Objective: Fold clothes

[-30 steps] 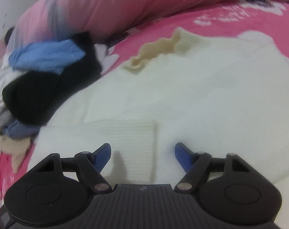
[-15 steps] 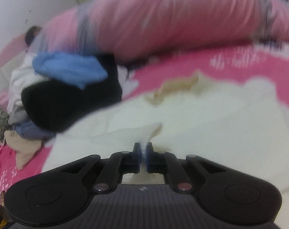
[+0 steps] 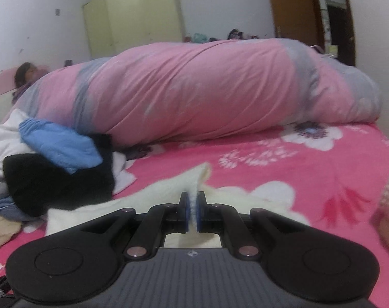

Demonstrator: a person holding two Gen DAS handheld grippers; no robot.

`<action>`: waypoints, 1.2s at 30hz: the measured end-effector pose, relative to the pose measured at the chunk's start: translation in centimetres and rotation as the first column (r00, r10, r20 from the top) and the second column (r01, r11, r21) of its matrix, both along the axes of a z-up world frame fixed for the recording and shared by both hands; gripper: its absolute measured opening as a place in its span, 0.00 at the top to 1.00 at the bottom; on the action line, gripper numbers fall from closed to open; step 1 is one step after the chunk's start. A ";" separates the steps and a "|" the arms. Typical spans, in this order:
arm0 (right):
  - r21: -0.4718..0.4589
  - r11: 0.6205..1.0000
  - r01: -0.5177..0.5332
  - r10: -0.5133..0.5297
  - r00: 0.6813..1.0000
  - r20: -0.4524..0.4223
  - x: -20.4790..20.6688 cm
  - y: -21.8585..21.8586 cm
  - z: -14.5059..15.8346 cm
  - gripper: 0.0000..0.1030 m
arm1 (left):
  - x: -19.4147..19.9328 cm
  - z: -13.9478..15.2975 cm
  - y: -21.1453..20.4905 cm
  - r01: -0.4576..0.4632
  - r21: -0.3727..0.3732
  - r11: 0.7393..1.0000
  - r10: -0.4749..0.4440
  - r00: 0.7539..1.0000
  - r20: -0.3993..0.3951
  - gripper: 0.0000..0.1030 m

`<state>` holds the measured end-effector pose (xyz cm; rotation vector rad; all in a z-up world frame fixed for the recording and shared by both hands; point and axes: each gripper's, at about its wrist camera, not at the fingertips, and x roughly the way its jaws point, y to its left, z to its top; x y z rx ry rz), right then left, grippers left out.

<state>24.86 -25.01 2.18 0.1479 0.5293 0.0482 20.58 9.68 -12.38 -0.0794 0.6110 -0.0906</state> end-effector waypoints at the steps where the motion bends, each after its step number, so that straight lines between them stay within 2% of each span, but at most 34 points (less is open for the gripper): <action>1: -0.001 1.000 0.014 -0.014 1.000 0.003 -0.1 -0.6 0.1 0.96 | 0.0 0.0 0.0 0.002 0.003 1.000 -0.002 1.000 0.000 0.34; 10: 0.030 0.995 0.098 -0.095 0.992 -0.083 0.5 -4.8 -2.4 0.96 | 0.0 -0.2 0.0 0.011 0.008 1.000 -0.011 1.000 -0.002 0.32; 16: 0.009 0.992 0.126 -0.124 0.983 -0.137 0.6 -5.9 -4.3 0.96 | -0.2 -0.1 -0.1 0.025 -0.001 1.000 -0.025 1.000 0.006 0.32; 21: 0.041 0.990 0.132 -0.127 0.986 -0.110 0.6 -6.7 -3.8 0.96 | -0.4 0.0 -0.3 0.037 0.004 0.999 -0.037 0.999 0.014 0.32; 27: 0.021 0.987 0.157 -0.153 0.977 -0.151 1.0 -8.3 -6.6 0.96 | -0.3 -0.1 -0.3 0.042 0.004 0.999 -0.042 0.999 0.008 0.32; 33: 0.001 0.980 0.198 -0.193 0.959 -0.210 1.7 -10.4 -10.2 0.97 | -0.2 -0.1 -0.2 0.043 -0.007 0.999 -0.043 0.999 -0.001 0.32; 35: -0.056 0.966 0.253 -0.258 0.921 -0.292 2.1 -11.6 -11.9 0.96 | -0.3 0.1 -0.1 0.043 -0.012 0.999 -0.043 0.999 -0.009 0.32; 36: -0.047 0.960 0.277 -0.278 0.911 -0.304 1.8 -12.3 -12.2 0.96 | -0.3 0.2 -0.1 0.044 -0.015 0.999 -0.044 0.999 -0.013 0.32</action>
